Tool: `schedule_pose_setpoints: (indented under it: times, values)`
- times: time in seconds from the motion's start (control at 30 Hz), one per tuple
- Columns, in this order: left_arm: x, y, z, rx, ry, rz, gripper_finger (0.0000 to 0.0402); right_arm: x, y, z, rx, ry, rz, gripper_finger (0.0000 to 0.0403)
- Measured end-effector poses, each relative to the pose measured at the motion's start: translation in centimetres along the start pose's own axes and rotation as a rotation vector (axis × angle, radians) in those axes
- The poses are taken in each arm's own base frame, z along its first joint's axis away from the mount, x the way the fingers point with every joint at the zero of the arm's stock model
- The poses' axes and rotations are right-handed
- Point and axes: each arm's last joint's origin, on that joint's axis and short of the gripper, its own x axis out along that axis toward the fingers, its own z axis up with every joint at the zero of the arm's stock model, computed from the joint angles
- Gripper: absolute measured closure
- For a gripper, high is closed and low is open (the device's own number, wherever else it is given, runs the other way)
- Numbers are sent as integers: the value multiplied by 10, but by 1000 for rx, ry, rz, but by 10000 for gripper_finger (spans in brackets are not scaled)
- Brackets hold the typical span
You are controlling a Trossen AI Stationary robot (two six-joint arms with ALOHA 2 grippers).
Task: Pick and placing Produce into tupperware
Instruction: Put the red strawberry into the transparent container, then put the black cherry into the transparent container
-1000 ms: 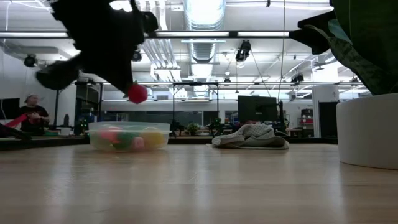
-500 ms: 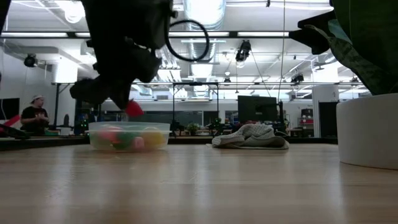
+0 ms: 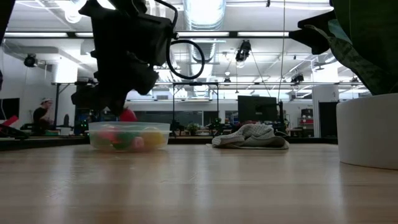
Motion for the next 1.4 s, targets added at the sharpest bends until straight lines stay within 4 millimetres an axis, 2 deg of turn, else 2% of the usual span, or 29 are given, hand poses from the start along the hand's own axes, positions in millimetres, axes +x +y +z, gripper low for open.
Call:
schedule_pose_setpoints:
  times: [0.23, 0.53, 0.67, 0.87, 1.03, 1.13, 1.23, 1.4]
  values:
    - [0, -2, 4, 91, -35, -75, 392, 0, 0, 0, 0, 0, 0, 161]
    - [-1, -1, 5, 94, -39, -70, 308, 0, 0, 0, 0, 1, 0, 161]
    - [-13, 0, 2, 106, -20, -76, 290, 0, 0, 0, 0, 2, 0, 161]
    - [-58, 0, -5, 129, -100, -153, 288, 0, 0, 0, -1, 2, 0, 161]
    - [-105, -4, -15, 153, -227, -470, 288, 0, 0, 0, -1, 2, 0, 161]
    - [-133, -8, -22, 111, -296, -636, 288, 0, 0, 0, -1, 3, 0, 161]
    - [-151, -24, -32, 169, -307, -722, 288, 0, 0, 0, -2, 3, 0, 161]
    - [-170, -68, -46, 250, -269, -758, 288, 0, 0, 0, -6, 3, -1, 161]
